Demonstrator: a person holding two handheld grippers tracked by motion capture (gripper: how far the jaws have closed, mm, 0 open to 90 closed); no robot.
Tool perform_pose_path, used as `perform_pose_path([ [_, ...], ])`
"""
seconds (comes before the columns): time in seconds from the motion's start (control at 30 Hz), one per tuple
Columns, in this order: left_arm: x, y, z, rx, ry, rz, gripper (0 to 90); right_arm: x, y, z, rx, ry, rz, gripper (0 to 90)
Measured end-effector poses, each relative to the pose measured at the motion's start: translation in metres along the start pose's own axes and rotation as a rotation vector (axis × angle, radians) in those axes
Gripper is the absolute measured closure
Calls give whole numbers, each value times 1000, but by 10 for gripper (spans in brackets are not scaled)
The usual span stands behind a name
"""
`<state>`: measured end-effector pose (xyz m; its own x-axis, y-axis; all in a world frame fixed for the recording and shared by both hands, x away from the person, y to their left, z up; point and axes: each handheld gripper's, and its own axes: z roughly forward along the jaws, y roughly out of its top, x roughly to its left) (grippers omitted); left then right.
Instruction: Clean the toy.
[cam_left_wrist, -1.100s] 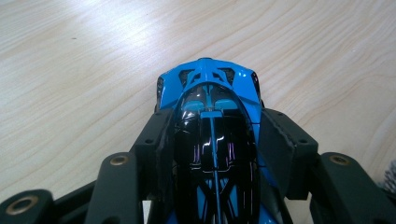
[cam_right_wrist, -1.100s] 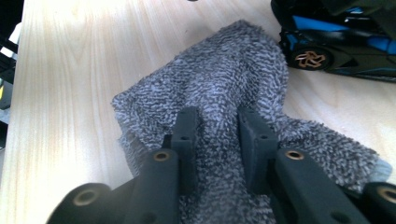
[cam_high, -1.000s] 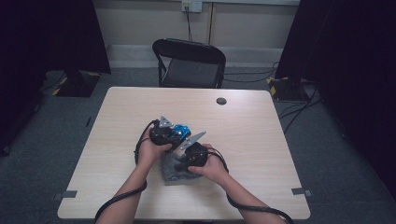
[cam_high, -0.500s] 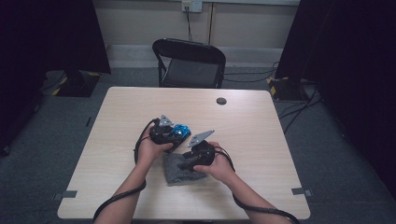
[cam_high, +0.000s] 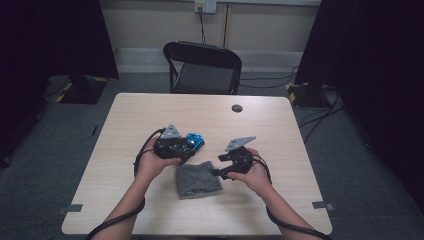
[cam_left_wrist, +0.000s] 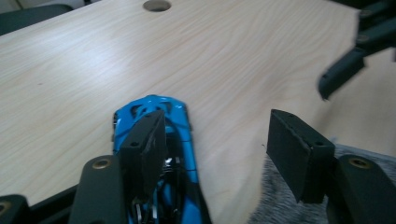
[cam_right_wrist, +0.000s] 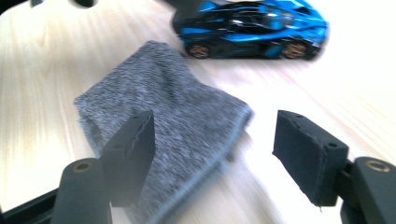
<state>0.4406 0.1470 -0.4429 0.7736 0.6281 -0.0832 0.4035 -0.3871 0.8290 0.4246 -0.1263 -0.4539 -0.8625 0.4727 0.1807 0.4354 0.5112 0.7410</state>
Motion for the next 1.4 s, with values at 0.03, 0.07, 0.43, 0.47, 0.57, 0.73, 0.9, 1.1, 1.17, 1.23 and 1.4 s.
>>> perform_pose_path([
  [0.03, -3, -1, -2, 0, -12, -2, 367, -2, -3, -3, -7, -7, 11, 283],
  [0.07, -6, -3, -3, 3, -19, 5, 364, -3, -5, -5, -11, -12, 17, 274],
  [0.43, -43, -24, 0, 30, -163, 97, 382, -13, -15, -13, -23, -66, 48, 232],
  [0.47, -46, -25, 0, 40, -170, 114, 384, -14, -14, -14, -26, -72, 51, 232],
  [0.57, -53, -33, 6, 65, -186, 135, 396, -16, -12, -14, -26, -81, 48, 227],
  [0.73, -56, -46, 16, 114, -167, 145, 391, -16, -5, -5, -7, -86, 28, 221],
  [0.9, -58, -58, 19, 129, -152, 149, 388, -14, 8, 9, -5, -76, -10, 195],
  [1.1, -60, -64, 16, 118, -135, 137, 529, -14, 32, 31, -2, -68, -45, 193],
  [1.17, -60, -66, 13, 112, -133, 117, 613, -16, 40, 39, -5, -66, -48, 193],
  [1.23, -59, -67, 8, 117, -124, 68, 690, -17, 48, 48, -11, -65, -49, 193],
  [1.4, -52, -69, -10, 139, -75, 14, 749, -17, 64, 72, -7, -55, -71, 199],
])
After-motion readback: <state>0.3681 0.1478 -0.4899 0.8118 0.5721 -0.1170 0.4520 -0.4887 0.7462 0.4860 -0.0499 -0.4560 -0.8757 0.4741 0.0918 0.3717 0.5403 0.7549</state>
